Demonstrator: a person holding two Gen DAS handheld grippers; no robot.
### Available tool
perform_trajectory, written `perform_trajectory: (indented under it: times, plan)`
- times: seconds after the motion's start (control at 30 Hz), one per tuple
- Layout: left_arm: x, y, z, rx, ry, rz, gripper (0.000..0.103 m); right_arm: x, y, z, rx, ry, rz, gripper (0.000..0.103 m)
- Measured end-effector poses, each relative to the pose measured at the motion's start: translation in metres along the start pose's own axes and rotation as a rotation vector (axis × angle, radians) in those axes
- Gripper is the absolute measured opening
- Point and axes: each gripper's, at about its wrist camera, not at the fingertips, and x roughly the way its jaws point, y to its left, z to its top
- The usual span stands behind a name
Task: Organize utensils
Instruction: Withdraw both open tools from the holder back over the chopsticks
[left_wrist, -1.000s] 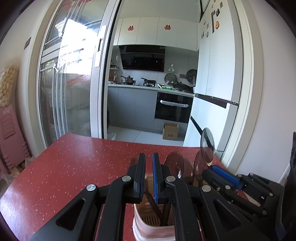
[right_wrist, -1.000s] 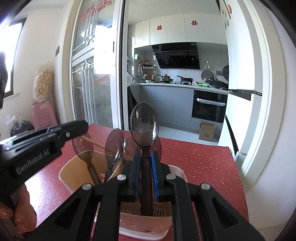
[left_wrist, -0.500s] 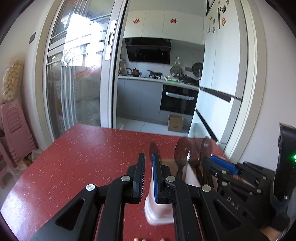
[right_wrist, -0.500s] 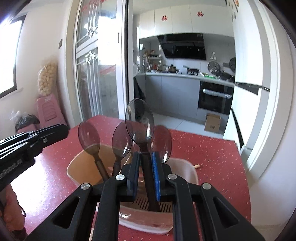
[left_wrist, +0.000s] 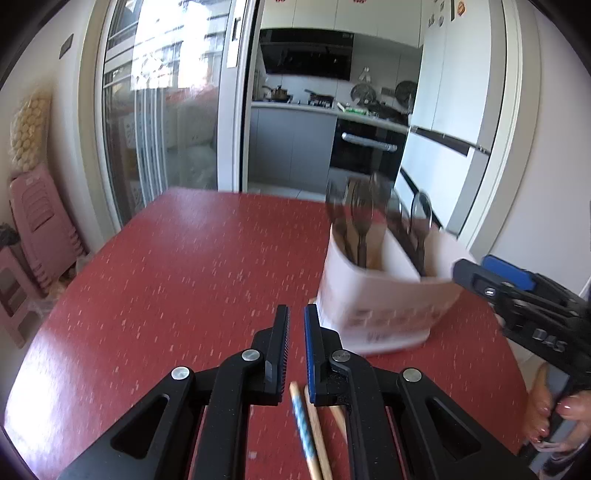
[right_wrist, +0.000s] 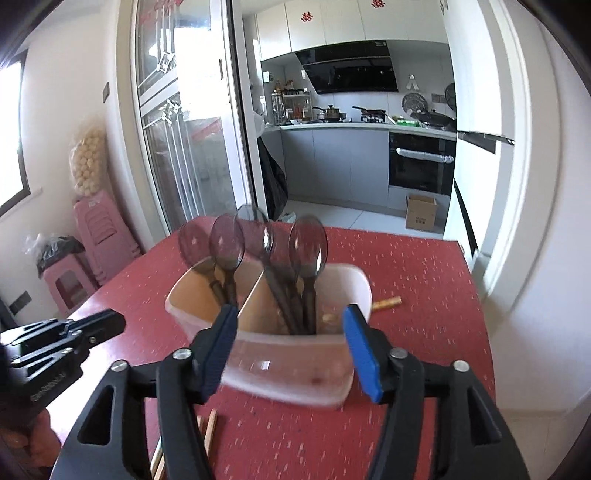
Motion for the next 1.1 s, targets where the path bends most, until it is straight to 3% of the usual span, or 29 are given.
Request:
perform_trajectory:
  times: [0.13,0.47,0.8,0.83,0.9,0.97,1.1]
  plan:
    - [-0.007,0.002,-0.018,0.008,0.046,0.012,0.037,-0.016,0.005,-0.021,0.029,0.062,0.017,0.076]
    - [-0.018,0.009,-0.064,-0.011,0.131,0.025,0.037,-0.03,0.0,-0.083,0.183,0.25,0.035,0.079]
    - [-0.02,0.013,-0.088,-0.023,0.181,0.02,0.038,-0.039,0.0,-0.114,0.223,0.318,-0.001,0.079]
    - [-0.021,0.015,-0.09,-0.026,0.185,0.019,0.054,-0.039,0.001,-0.116,0.222,0.323,-0.004,0.079]
    - [-0.021,0.017,-0.093,-0.037,0.194,0.025,0.103,-0.04,0.002,-0.119,0.222,0.333,-0.009,0.079]
    - [-0.023,0.02,-0.095,-0.045,0.165,0.04,0.103,-0.041,0.004,-0.121,0.219,0.342,-0.011,0.079]
    - [-0.011,0.02,-0.1,-0.011,0.197,0.062,0.103,-0.04,0.007,-0.125,0.215,0.368,-0.022,0.079]
